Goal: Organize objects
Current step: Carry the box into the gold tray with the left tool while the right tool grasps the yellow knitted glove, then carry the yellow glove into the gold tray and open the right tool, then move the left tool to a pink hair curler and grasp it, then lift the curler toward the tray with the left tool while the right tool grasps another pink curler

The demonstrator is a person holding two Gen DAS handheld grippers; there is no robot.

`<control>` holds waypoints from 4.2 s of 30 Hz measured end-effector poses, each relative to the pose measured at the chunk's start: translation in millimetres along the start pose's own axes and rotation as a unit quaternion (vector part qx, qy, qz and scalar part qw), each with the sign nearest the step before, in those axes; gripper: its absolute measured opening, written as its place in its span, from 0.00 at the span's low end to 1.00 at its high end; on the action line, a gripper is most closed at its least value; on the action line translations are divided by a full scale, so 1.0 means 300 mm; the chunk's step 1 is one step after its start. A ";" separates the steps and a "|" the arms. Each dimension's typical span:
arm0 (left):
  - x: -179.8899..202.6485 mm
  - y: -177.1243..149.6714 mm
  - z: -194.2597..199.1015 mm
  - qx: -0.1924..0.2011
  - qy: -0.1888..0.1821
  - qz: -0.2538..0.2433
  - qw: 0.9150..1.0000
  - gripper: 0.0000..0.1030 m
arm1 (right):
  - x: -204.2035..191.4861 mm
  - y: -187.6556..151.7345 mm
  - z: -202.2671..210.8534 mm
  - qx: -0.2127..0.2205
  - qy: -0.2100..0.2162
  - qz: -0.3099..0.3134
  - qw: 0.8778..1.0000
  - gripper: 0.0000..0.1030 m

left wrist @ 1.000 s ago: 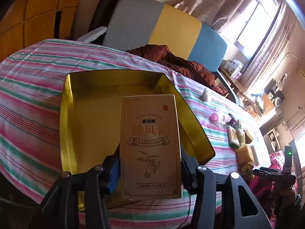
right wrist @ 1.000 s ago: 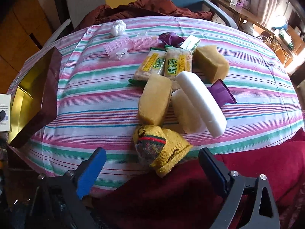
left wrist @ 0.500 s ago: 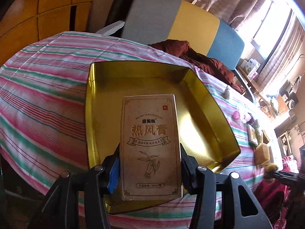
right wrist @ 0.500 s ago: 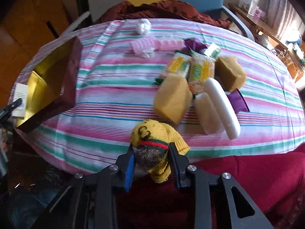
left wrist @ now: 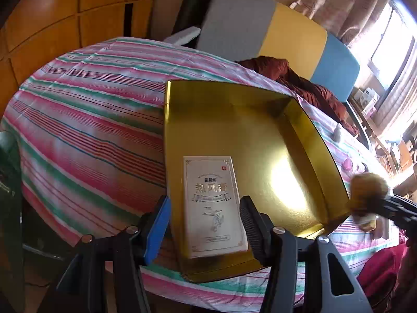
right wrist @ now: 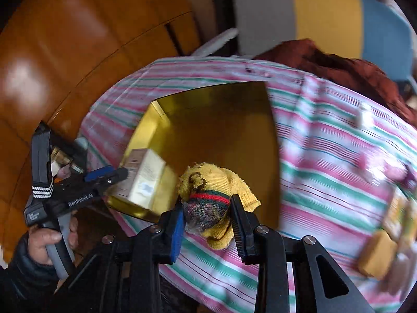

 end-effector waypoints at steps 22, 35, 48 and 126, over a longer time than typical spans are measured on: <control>0.124 0.005 0.078 0.071 0.001 -0.049 0.996 0.55 | -0.077 -0.036 0.044 0.121 -0.138 0.060 0.981 1.00; 0.260 -0.079 0.103 0.079 0.007 -0.112 0.991 0.55 | 0.058 -0.141 0.064 0.086 -0.175 0.013 0.981 1.00; 0.416 -0.180 0.054 0.044 -0.010 -0.178 0.983 0.57 | 0.299 -0.255 0.168 0.075 -0.188 -0.072 0.977 1.00; 1.140 -0.149 -0.379 -0.121 -0.117 -0.259 0.951 0.69 | 1.145 -0.291 0.052 -0.048 -0.223 -0.174 0.958 0.81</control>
Point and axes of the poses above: each gripper's, at about its wrist camera, not at the fingertips, and z roughly against the way its jaws point, x to its right, y to its top, the point moved 7 cm from there along -z, roughly the way its jaws point, and after that the axes turned 12 degrees about z, right-handed, at the moved point
